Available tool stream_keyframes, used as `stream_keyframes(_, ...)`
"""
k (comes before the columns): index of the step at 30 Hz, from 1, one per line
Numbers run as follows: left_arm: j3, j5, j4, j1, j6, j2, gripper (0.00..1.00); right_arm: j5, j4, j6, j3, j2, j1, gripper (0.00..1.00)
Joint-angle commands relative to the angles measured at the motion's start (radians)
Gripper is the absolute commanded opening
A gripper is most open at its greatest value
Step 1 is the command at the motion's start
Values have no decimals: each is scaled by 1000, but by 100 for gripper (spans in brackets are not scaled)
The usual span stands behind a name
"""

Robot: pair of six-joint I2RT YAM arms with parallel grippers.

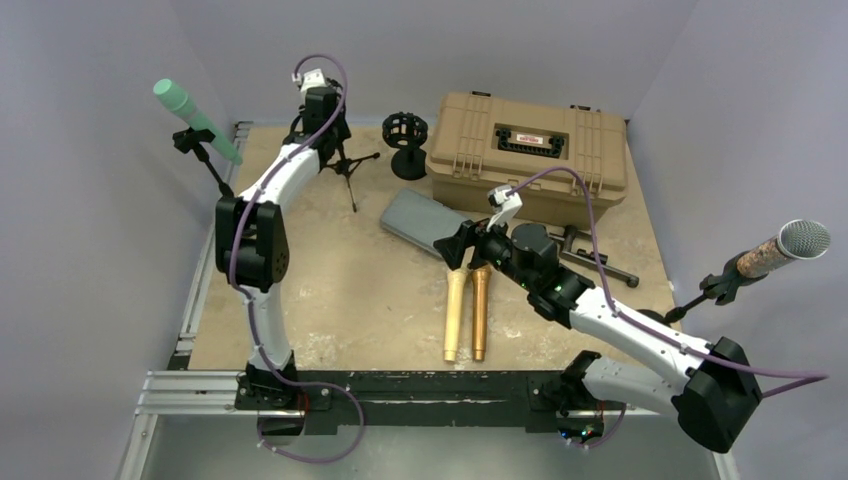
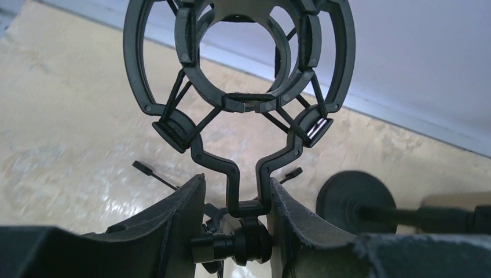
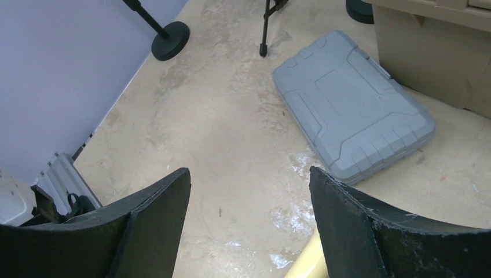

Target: Remove the microphone from the stand

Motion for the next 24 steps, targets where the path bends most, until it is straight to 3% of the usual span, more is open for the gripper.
stream_keyframes(1,195,89,-33,6,20,86,2,2,3,-22,7,-16,-19,74)
stream_keyframes(6,210,116,-122,9,21,47,59,-7,-8,-15,9,-27,-21,74)
stream_keyframes(9,175,123,-190,24,8,-48,74,-8,-9,-6,9,-40,-21,74)
stream_keyframes(12,123,172,-247,28,2,-153,83,-36,-9,1,7,-44,-22,74)
stream_keyframes(18,1,272,-399,28,-7,-387,88,-62,-10,17,10,-43,-21,74)
stream_keyframes(24,-130,230,-489,49,50,-652,94,-83,-7,24,5,-50,-21,73)
